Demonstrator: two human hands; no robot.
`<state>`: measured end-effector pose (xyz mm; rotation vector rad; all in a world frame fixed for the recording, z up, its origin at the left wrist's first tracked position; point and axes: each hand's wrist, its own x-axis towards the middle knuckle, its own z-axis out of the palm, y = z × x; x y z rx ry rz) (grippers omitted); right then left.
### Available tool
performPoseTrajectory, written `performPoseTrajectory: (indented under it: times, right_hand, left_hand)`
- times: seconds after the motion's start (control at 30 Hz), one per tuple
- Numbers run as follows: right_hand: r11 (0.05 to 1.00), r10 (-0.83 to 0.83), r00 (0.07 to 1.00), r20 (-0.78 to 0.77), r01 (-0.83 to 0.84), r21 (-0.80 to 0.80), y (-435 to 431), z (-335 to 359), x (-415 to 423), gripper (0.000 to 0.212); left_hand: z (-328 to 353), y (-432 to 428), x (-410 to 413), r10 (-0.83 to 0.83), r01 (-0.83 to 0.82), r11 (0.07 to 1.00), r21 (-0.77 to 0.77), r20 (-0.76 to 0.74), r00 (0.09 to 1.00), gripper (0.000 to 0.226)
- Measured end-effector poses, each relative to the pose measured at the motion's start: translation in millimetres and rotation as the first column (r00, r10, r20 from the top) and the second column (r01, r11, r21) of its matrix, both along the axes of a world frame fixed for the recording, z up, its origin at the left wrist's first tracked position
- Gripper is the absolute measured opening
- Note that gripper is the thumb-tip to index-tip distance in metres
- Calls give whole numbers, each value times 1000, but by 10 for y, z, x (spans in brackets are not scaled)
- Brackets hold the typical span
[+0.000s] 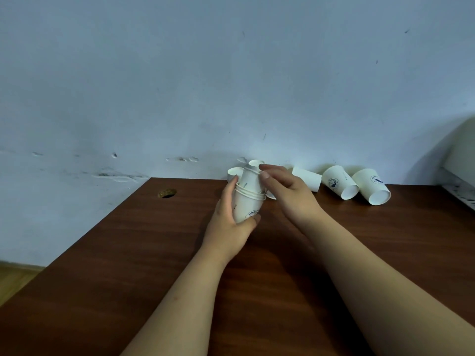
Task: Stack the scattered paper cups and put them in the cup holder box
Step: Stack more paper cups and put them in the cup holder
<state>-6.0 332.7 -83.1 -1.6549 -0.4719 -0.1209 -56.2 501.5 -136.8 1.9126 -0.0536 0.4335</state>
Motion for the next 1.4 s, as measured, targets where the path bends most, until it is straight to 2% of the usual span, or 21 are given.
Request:
performPoseTrajectory:
  times: [0.1,0.23,0.37,0.43,0.5,0.53,0.57,0.63,0.7,0.77,0.9,0.93,1.0,1.1,1.17,1.23,1.3,1.33,1.4]
  right_hand:
    - [991,55,997,-48,-61,-117,16,-19,7,35]
    - [982,62,992,-114,-81,-168,-15,-33,-9,36]
    - [996,-11,994,-105,2,-89,-45,-56,35,49]
    - [999,4,983,-185,2,32,-72,-114,106,43]
    - [996,50,963,-264,-27,90,-119,-213,178,63]
    - [995,84,959,-270,-67,70,-137,-259,177,73]
    - [994,113,956,-272,-105,43,-129,-289,168,73]
    - [986,167,944,-285,-160,49,-110,-316,151,53]
    - [980,181,944,-275,-150,133,-113,-322,168,37]
    - [977,133,960,-246,-85,197,-129,-307,188,38]
    - [993,-114,989,-90,113,-24,-225,-293,198,53]
    - [991,-131,988,-83,128,-38,-248,-312,204,57]
    - [991,-129,988,-87,125,-52,-282,-382,243,63]
    - [992,-118,989,-93,113,-63,-297,-434,294,65]
    - [992,-114,989,-93,108,-60,-305,-481,354,68]
    - [992,-108,989,-104,100,-80,-309,-522,409,72]
    - [989,-106,988,-114,93,-117,-306,-558,456,73]
    - [987,-107,988,-110,93,-128,-304,-555,459,73]
    - [985,-117,988,-99,102,-137,-301,-530,442,70]
  left_hand:
    - [-12,10,25,24,-24,1000,8,-21,999,92]
    - [-23,16,39,58,-57,998,20,-70,996,71]
    - [-46,39,76,103,-102,995,19,-71,992,56]
    - [-37,65,82,139,-138,990,37,-51,989,56]
    - [-11,60,69,144,-143,989,36,-45,989,57]
    - [-4,51,72,140,-138,989,49,-40,989,59]
    - [7,28,74,136,-133,989,70,-39,990,62]
    - [35,-39,71,108,-102,989,104,-50,993,65]
    - [54,-70,83,77,-69,985,159,-48,996,69]
    - [121,-55,102,52,-39,986,161,-80,995,76]
    - [398,111,371,173,-166,983,73,-106,979,58]
    - [461,164,478,215,-210,976,53,-121,969,59]
    - [528,231,674,265,-259,964,52,-195,944,77]
    - [416,238,915,257,-240,966,96,-280,925,109]
    - [295,202,994,248,-225,968,108,-311,918,119]
    - [161,189,1058,284,-238,954,182,-296,912,108]
    - [76,169,1079,344,-267,917,296,-247,906,78]
    - [66,166,1076,351,-278,911,304,-218,911,69]
    - [109,178,1055,294,-264,946,190,-158,942,65]
